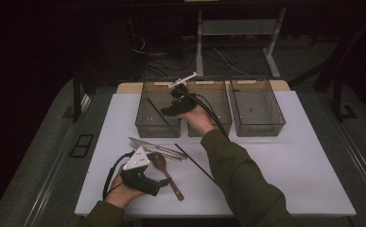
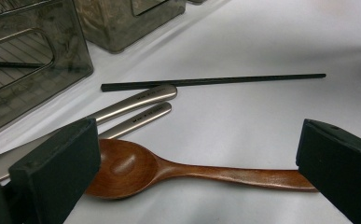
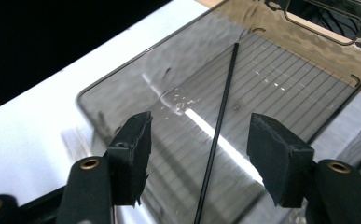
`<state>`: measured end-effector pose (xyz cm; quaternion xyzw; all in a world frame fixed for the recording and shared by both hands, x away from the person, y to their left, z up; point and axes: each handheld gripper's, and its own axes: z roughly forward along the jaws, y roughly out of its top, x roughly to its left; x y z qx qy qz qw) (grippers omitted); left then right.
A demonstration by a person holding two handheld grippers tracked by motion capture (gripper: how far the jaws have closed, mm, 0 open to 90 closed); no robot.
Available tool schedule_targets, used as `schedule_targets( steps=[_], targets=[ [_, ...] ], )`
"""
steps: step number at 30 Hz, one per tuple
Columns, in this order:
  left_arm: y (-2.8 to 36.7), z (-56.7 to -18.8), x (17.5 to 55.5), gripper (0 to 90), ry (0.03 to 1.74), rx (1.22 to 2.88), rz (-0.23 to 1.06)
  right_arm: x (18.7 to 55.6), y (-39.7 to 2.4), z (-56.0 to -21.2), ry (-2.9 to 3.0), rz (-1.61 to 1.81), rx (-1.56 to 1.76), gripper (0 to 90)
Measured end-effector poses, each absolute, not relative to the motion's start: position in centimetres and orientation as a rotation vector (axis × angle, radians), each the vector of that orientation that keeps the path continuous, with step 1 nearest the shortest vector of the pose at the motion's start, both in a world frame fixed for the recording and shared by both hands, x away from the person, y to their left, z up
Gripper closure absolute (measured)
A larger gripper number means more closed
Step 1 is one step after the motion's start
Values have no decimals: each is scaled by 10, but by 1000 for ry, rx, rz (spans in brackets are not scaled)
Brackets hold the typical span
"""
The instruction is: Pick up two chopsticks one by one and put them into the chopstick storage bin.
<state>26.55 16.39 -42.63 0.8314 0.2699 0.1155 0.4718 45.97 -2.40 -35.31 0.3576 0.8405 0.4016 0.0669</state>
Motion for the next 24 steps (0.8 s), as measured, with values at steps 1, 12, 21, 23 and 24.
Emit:
schedule_targets(
  steps=[1,12,21,23,24],
  targets=[
    [164,-426,266,0,658,2037,284,457,-28,-352,2538,1226,1069,391],
    [163,-428,266,0,663,2044,283,427,-69,-349,2556,1296,998,370],
    [163,-428,267,0,667,2054,281,396,-104,-356,2575,1303,935,369],
    [163,-428,267,0,667,2055,280,390,-112,-360,2578,1306,945,369],
    [163,-429,267,0,668,2053,279,387,-116,-361,2580,1313,947,369]
  ],
)
